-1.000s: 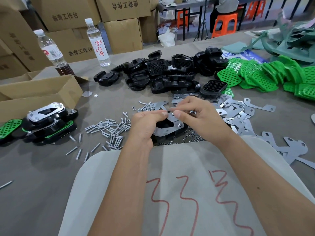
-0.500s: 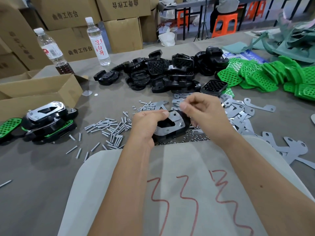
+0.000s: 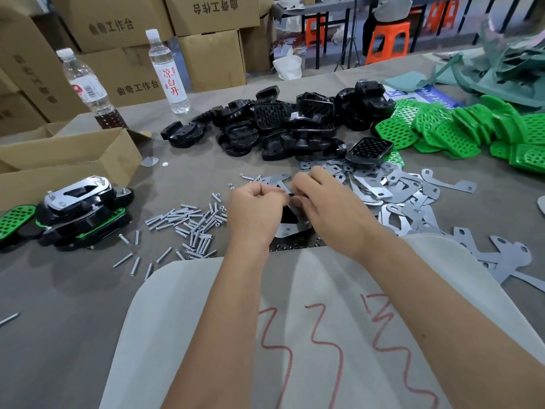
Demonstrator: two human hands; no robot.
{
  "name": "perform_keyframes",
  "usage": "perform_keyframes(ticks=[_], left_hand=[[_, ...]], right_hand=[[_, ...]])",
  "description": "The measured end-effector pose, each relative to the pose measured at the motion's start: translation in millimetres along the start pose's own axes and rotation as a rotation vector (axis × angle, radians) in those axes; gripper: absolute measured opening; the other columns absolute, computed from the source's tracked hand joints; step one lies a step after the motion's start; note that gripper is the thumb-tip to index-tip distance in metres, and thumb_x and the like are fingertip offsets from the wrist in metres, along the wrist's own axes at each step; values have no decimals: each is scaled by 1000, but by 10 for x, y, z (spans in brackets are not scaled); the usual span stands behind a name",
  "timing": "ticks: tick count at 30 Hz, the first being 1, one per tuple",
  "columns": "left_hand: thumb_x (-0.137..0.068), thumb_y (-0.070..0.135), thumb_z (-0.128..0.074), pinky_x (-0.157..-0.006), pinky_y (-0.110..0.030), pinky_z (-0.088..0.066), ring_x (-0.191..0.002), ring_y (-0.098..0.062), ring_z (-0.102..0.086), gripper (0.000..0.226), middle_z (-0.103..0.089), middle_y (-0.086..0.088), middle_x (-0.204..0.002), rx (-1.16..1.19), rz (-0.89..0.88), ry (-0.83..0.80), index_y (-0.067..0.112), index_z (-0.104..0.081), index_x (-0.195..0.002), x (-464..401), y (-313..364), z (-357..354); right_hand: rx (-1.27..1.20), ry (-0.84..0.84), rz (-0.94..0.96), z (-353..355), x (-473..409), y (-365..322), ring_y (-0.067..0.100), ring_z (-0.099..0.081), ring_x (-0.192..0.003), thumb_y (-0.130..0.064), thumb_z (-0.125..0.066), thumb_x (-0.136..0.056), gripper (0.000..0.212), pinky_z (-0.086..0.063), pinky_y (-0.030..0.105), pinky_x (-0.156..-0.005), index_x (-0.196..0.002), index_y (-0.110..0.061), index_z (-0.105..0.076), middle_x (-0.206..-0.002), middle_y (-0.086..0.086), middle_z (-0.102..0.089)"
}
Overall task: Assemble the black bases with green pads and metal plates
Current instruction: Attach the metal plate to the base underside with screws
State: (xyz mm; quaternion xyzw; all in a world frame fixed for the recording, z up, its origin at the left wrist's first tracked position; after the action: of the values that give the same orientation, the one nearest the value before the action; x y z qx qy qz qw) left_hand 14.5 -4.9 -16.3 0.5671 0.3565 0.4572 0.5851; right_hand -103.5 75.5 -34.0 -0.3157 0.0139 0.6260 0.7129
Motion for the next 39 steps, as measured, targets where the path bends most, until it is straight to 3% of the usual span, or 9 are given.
perform_keyframes(ticks=[4,8,13,19,24,29,35,37,39], left_hand=[[-84,9,-63,-73,-37,-46,-73,-21,-51,10,-59,-9,-71,-10,-58,-19,1,-65,-76,5,-2,-46],[-84,0,-64,-81,-39,-56,-82,-24,-68,16,-73,-4,-83,-30,-60,-83,12,-74,-81,31,12,-73],[-80,-10,-74,-61,-11,-49,-63,2,-65,24,-68,14,-64,0,-90,-163,12,-76,-90,49,1,-84],[-80,-4,-80,-92,-42,-61,-96,-30,-75,23,-76,-13,-94,46,-64,-91,10,-76,-98,33,16,-31],[-79,-3,-81,-82,-29,-60,-87,-19,-74,23,-73,-2,-84,39,-125,-108,13,-77,-95,6,3,-25],[-78,-1,-83,-81,-24,-58,-82,-5,-69,25,-75,4,-86,6,-200,-109,20,-76,-90,36,-18,-85],[-86,1,-79,-89,-28,-56,-89,-13,-69,27,-72,4,-92,85,-68,63,12,-73,-109,-69,-111,-47],[-89,3,-78,-84,-32,-59,-85,-18,-67,12,-74,-3,-91,189,24,112,12,-71,-93,-112,-114,3],[-89,0,-77,-66,-30,-63,-72,-19,-71,13,-77,-10,-81,350,133,68,7,-69,-82,-127,-88,49]], right_hand=[[93,109,-27,2,-9,-29,34,-48,-69,-34,-35,-108,29,-47,47,-59,-95,-12,-49,-97,4,-43],[192,173,-140,-26,-22,-2,31,-48,-69,-35,-39,-111,32,-37,40,-56,-83,-20,-42,-89,1,-39],[169,250,-272,35,-35,46,27,-49,-69,-42,-42,-109,46,-28,36,-60,-69,-20,-48,-77,1,-47],[50,102,-148,19,2,50,31,-52,-77,-30,-36,-109,19,-45,48,-69,-98,-16,-43,-99,2,-47],[92,222,-89,-9,-28,67,28,-45,-70,-26,-38,-108,23,-37,40,-56,-96,-10,-48,-97,4,-42],[162,307,-171,-19,-58,56,22,-41,-75,-26,-42,-110,31,-29,35,-58,-83,-12,-46,-92,2,-41],[-119,13,-134,220,-7,253,6,-51,-70,-31,-67,-99,25,-36,34,-67,-77,-20,-61,-71,-9,-54],[-154,-197,-77,317,38,314,3,-55,-78,-25,-83,-86,14,-40,28,-71,-78,-27,-72,-78,-10,-60],[-201,-344,-83,334,69,332,3,-58,-83,-22,-90,-78,19,-45,22,-75,-81,-35,-78,-85,-12,-61]])
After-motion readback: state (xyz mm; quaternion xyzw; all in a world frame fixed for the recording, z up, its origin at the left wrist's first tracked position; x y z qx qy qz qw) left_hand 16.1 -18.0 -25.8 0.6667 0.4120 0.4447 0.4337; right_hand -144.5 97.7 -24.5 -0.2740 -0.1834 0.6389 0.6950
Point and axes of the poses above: each hand's wrist, its own x-axis away from the middle knuckle, its own z-axis out of the back of the hand, y = z × x, the point moved 1 cm from there along -x, towards the middle knuckle
